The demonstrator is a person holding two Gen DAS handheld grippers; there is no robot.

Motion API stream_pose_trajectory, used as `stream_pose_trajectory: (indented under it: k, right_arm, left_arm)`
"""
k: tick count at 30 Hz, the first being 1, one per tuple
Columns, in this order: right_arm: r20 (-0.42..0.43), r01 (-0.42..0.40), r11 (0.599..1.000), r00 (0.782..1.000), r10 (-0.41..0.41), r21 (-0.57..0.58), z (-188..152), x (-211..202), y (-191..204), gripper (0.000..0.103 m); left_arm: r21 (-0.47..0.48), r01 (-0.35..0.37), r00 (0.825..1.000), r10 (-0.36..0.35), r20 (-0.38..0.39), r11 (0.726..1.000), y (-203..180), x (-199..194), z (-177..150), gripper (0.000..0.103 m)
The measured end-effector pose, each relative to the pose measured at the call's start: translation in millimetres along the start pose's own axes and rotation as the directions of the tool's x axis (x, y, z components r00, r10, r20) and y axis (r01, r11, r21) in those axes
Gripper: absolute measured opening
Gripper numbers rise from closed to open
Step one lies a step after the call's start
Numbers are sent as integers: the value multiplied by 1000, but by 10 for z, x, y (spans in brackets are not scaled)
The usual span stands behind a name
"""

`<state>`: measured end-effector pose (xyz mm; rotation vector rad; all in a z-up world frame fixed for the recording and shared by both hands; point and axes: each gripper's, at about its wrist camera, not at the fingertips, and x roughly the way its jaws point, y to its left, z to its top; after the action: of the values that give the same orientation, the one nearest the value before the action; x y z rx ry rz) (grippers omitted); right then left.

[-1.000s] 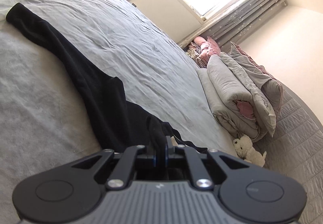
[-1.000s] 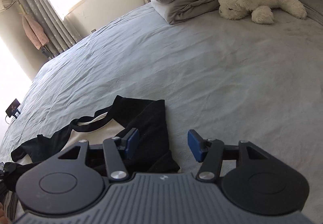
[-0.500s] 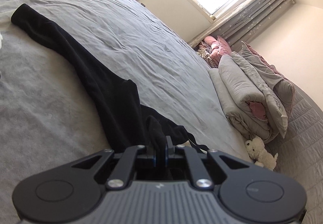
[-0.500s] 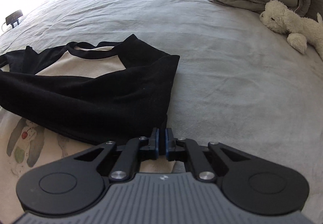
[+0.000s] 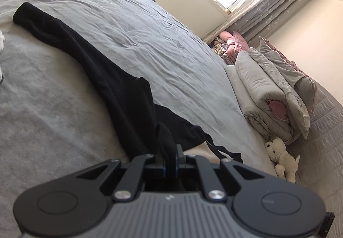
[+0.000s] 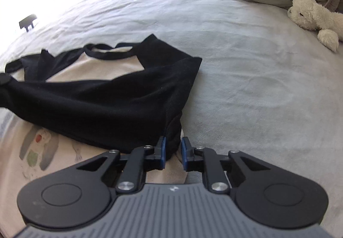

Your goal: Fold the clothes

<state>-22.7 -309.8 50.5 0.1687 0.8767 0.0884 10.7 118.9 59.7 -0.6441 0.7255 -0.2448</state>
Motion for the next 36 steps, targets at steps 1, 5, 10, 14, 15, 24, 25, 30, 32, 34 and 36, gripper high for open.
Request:
stream_pose_trajectory:
  k: [1, 5, 10, 14, 15, 24, 25, 30, 32, 34, 36]
  right_arm:
    - [0, -7, 1000, 1000, 7, 27, 9, -26, -57, 16]
    - [-41, -9, 992, 999, 14, 123, 12, -21, -268, 16]
    - [-72, -36, 967, 996, 56, 251, 0, 66, -396, 16]
    - [-78, 29, 948, 997, -5, 317, 16, 118, -559, 41]
    - [-50, 53, 951, 998, -39, 304, 50, 89, -548, 41]
    - [104, -13, 963, 994, -16, 269, 487, 496, -497, 48]
    - [89, -18, 958, 996, -7, 285, 514, 621, -516, 48]
    - [115, 15, 990, 993, -31, 140, 692, 741, -321, 8]
    - [151, 37, 996, 987, -49, 78, 770, 721, -241, 7]
    - [220, 72, 997, 973, -74, 16, 858, 617, -162, 7]
    - [248, 115, 993, 963, -103, -36, 863, 639, -115, 7]
  left_arm:
    - [2, -1, 1000, 1, -5, 1000, 0, 1, -5, 7]
    - [19, -10, 999, 11, -50, 1000, -22, 53, -59, 7]
    - [51, -29, 995, 34, -97, 998, -60, 110, -134, 7]
    - [54, -52, 988, 59, -141, 997, -43, 147, -187, 7]
    - [62, -58, 985, 67, -160, 996, -53, 168, -207, 7]
    - [101, -62, 979, 80, -185, 993, -87, 213, -243, 7]
    - [105, -61, 979, 80, -185, 993, -87, 213, -240, 7]
    - [105, -55, 980, 74, -185, 993, -83, 221, -212, 7]
    - [107, -46, 981, 65, -181, 993, -99, 217, -208, 7]
    - [123, -38, 984, 59, -171, 992, -140, 214, -224, 7]
    - [146, -64, 983, 88, -163, 987, -161, 234, -253, 7]
